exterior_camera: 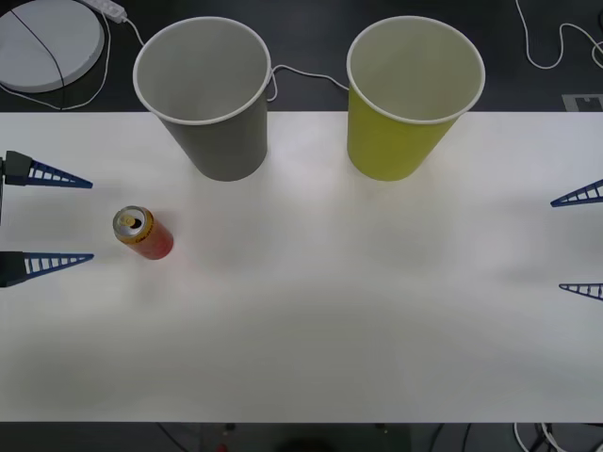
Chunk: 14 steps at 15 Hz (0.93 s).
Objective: Put the can into the green bin and the plastic bottle into the gray bin
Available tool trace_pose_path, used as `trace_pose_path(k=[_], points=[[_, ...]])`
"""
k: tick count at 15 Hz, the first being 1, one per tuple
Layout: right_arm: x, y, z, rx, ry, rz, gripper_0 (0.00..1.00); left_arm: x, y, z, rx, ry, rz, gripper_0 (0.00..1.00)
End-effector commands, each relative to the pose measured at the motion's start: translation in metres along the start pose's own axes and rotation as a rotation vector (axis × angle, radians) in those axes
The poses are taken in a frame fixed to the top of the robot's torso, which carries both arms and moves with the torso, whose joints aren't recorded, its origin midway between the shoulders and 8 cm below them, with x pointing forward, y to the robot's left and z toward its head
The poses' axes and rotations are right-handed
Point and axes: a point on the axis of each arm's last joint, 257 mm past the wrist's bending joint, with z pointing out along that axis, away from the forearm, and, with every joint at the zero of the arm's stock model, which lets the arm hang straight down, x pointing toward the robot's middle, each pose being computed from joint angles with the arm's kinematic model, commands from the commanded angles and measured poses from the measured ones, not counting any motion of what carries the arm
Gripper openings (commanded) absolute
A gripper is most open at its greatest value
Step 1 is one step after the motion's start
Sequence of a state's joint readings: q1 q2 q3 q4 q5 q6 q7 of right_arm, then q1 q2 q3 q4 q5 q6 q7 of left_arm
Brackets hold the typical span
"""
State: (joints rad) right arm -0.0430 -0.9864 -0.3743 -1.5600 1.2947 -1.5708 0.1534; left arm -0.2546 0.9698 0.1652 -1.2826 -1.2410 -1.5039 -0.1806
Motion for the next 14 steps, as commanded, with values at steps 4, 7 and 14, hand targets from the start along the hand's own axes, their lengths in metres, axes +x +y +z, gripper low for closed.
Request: trace_pose_path(k=[4,7,14], points=[[0.000,0.000,0.000,0.000,0.000,0.000,1.00,0.031,-0.005,-0.002,-0.070,-0.092,-0.036,1.00],[0.000,0.000,0.000,0.000,0.000,0.000,1.00,0.047,-0.010,0.001,-0.105,-0.132,-0.065,1.00],[0.000,0.000,0.000,0.000,0.000,0.000,1.00,0.083,-0.007,0.008,-0.210,-0.159,-0.079,1.00]])
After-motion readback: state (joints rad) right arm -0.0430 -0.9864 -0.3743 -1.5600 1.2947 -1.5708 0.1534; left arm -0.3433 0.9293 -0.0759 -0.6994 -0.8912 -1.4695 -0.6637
